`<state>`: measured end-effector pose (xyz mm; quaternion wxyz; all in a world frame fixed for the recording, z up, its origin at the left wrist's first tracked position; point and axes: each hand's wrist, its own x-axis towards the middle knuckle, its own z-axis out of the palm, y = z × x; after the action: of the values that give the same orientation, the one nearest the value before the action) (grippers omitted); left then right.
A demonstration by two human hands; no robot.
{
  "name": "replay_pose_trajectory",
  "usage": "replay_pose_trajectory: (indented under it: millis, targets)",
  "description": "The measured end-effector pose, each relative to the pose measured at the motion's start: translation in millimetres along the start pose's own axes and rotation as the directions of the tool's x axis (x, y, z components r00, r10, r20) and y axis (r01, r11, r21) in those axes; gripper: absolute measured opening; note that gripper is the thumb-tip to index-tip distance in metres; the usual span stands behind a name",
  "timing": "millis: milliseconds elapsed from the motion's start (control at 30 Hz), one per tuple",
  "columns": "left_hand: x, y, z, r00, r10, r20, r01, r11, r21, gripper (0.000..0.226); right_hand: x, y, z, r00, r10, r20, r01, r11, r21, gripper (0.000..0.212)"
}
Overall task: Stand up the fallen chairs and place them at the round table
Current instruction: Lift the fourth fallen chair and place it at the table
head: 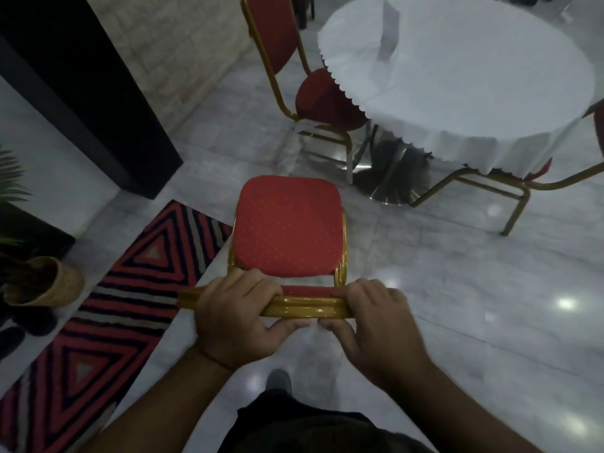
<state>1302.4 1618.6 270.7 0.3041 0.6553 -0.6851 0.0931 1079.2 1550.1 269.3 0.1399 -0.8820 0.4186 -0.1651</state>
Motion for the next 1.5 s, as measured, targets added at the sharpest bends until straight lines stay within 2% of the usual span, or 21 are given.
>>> replay_pose_trajectory:
  millis: [167,400,533,667,900,1233,1500]
  targets:
    - [16,-14,27,0.997,0.004,0.073,0.008,0.988,-0.154,0.057,6,10,8,0.997,0.076,-0.029,-0.076,0.997,0.0,0.042]
    - [86,10,67,0.984,0.162,0.074,-0.13,0.937,-0.325,0.056,12,59,-9,0.957,0.213,-0.197,-0.202,0.977,0.075,0.039]
    - [130,38,101,0.975,0.209,0.079,-0.168,0.918,-0.359,0.056,20,109,-26,0.932,0.261,-0.252,-0.247,0.965,0.086,0.044]
    - [161,59,131,0.972,0.212,0.1,-0.163,0.917,-0.363,0.055,35,151,-43,0.923,0.246,-0.297,-0.237,0.969,0.066,0.045]
    - [214,74,181,0.964,0.254,0.084,-0.202,0.898,-0.39,0.056,67,210,-60,0.924,0.254,-0.286,-0.252,0.967,0.045,0.044]
    - [268,43,215,0.95,0.292,0.111,-0.224,0.884,-0.41,0.055,125,232,-52,0.924,0.292,-0.247,-0.286,0.956,0.06,0.047]
    - [282,40,235,0.949,0.285,0.139,-0.214,0.899,-0.381,0.056,145,253,-49,0.942,0.27,-0.2,-0.275,0.961,0.004,0.05]
